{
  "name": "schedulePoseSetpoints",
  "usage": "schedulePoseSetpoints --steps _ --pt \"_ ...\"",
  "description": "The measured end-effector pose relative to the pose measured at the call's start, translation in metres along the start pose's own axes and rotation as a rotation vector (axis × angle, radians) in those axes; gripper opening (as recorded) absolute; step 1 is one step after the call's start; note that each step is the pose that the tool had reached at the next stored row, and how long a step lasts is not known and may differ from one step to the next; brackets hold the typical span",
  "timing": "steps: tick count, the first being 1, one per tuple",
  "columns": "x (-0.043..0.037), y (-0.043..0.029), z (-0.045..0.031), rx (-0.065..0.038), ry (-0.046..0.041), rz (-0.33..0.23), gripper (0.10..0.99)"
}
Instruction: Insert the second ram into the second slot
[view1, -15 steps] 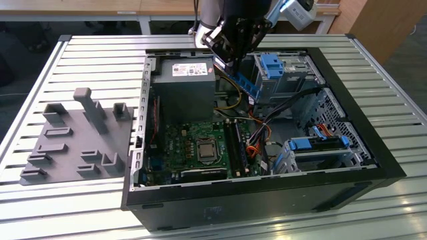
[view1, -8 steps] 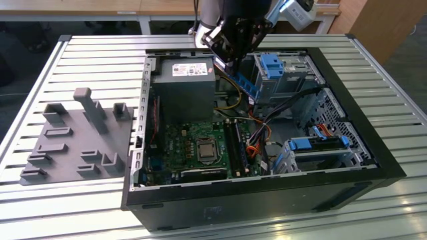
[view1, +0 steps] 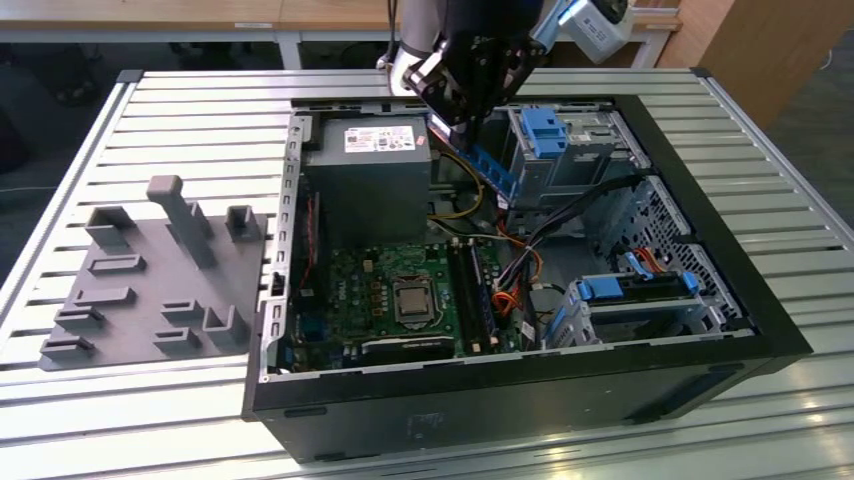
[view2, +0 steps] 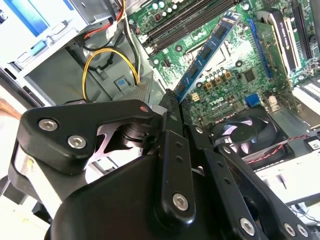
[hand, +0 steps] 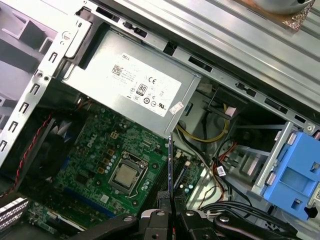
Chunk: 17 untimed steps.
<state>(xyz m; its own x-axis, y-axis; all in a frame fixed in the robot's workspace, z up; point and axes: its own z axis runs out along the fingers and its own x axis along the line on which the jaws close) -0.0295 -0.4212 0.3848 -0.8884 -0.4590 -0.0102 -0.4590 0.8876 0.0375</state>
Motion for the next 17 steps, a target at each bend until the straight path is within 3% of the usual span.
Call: schedulePoseSetpoints --steps 17 --pt "0.0 0.0 0.0001 0.0 -0.0012 0.03 0.137"
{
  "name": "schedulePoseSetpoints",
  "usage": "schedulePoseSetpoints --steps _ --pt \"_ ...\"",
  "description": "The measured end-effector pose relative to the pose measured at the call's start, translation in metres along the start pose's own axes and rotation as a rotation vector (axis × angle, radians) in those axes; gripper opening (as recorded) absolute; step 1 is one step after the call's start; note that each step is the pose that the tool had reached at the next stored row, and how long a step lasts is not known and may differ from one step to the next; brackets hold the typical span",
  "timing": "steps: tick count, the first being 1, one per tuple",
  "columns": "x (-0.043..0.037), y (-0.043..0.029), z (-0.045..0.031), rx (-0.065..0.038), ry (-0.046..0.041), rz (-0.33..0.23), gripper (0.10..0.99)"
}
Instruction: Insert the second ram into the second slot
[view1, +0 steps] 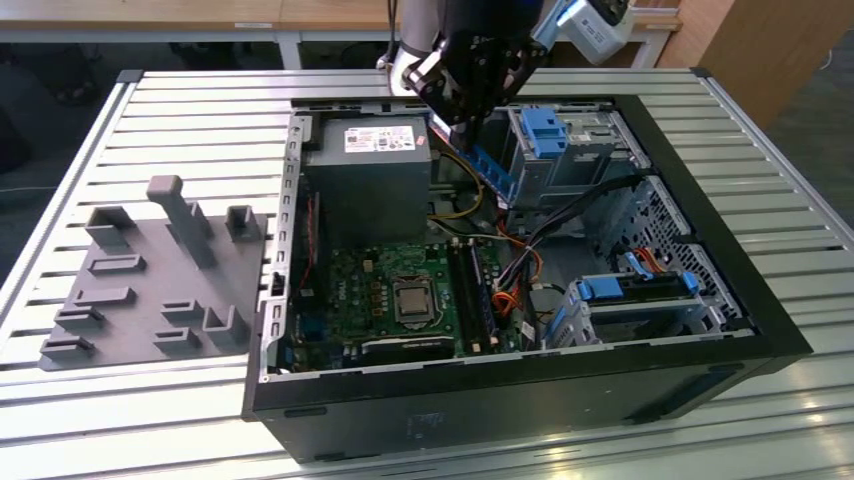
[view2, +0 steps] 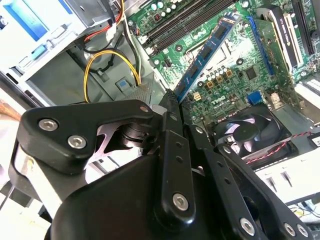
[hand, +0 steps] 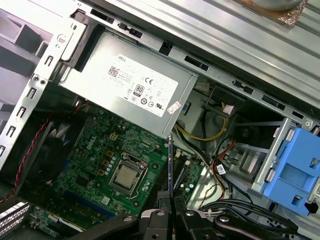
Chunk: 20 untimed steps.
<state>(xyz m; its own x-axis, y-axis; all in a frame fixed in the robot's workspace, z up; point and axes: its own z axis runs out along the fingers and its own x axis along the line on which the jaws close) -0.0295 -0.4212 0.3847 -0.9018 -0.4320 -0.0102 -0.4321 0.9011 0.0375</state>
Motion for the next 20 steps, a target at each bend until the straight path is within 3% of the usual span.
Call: schedulePoseSetpoints --steps 20 --pt "0.0 0.0 0.0001 0.0 -0.0012 0.033 0.137"
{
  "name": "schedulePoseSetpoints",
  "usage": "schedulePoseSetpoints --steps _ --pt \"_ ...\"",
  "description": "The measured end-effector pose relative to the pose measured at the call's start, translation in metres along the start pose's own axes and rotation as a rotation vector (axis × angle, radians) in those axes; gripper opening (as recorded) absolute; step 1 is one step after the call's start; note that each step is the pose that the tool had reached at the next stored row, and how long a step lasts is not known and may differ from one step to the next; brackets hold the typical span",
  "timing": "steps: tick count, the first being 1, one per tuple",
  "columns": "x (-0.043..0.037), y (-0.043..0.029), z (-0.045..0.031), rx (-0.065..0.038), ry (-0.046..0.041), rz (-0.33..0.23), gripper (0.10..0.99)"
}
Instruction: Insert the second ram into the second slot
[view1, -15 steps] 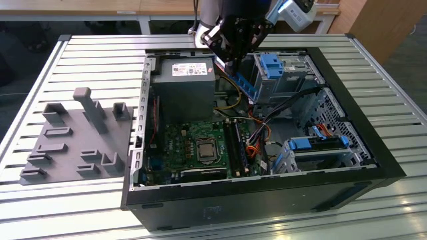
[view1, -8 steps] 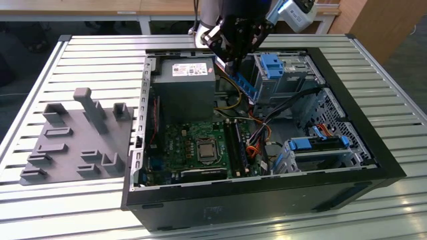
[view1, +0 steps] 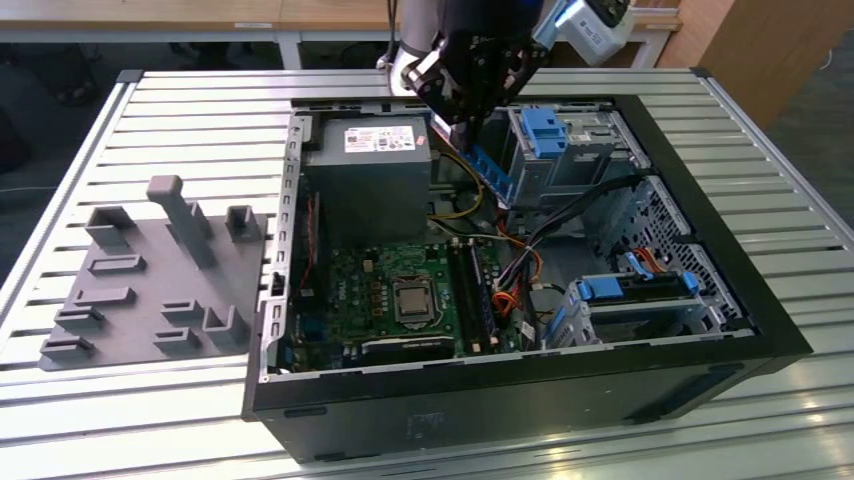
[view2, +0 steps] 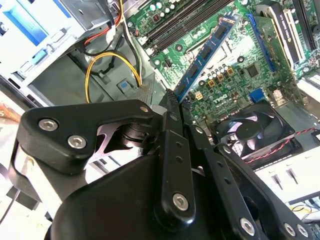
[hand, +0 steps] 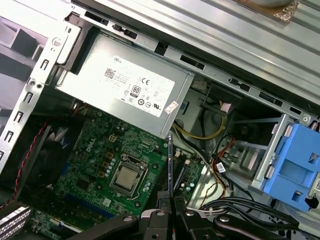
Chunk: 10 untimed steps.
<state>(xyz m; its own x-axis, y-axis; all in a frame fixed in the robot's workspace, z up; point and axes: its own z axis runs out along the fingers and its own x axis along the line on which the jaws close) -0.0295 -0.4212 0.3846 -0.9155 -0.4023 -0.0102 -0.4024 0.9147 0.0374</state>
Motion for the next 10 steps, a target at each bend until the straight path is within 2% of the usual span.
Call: schedulePoseSetpoints --steps 10 --pt "0.0 0.0 0.0003 0.0 -0.0015 0.038 0.137"
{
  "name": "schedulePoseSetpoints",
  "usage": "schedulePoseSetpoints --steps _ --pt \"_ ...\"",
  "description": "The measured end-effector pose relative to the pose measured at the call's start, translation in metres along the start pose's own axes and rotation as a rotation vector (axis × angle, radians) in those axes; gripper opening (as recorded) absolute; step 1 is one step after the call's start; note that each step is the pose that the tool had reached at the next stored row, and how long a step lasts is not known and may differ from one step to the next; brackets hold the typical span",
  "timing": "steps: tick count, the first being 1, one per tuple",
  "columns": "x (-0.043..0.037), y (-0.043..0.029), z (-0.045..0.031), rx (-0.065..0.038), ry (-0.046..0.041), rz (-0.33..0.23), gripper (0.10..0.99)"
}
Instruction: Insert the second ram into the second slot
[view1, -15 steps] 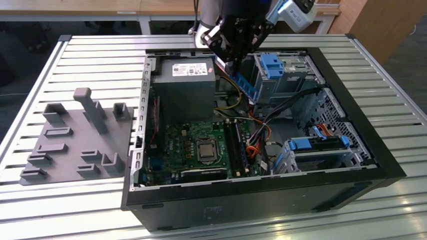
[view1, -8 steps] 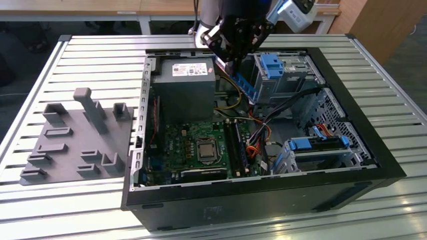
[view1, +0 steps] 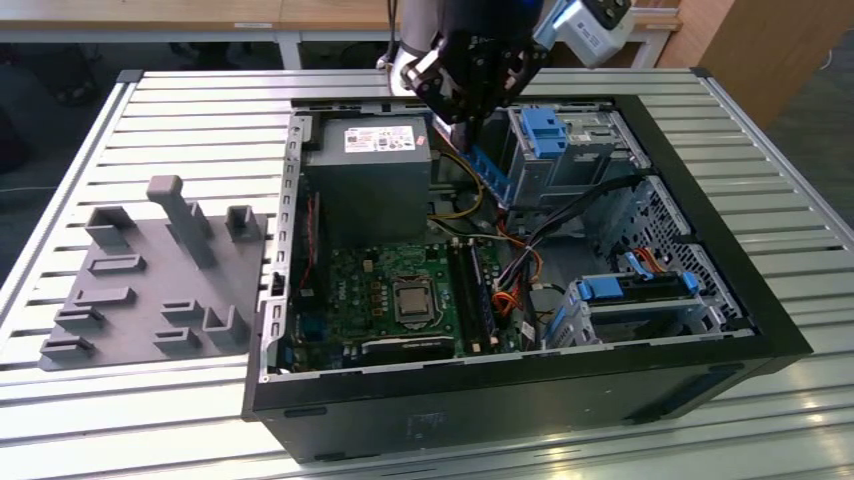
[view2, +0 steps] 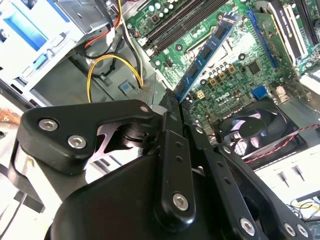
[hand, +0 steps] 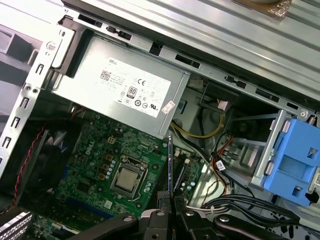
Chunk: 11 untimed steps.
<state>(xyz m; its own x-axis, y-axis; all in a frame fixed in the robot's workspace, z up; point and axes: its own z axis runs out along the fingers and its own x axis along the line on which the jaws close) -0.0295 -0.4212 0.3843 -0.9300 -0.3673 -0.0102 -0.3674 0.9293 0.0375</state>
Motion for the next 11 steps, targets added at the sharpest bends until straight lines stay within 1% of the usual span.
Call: schedulePoseSetpoints --steps 11 --pt "0.0 0.0 0.0003 0.0 -0.0016 0.042 0.137"
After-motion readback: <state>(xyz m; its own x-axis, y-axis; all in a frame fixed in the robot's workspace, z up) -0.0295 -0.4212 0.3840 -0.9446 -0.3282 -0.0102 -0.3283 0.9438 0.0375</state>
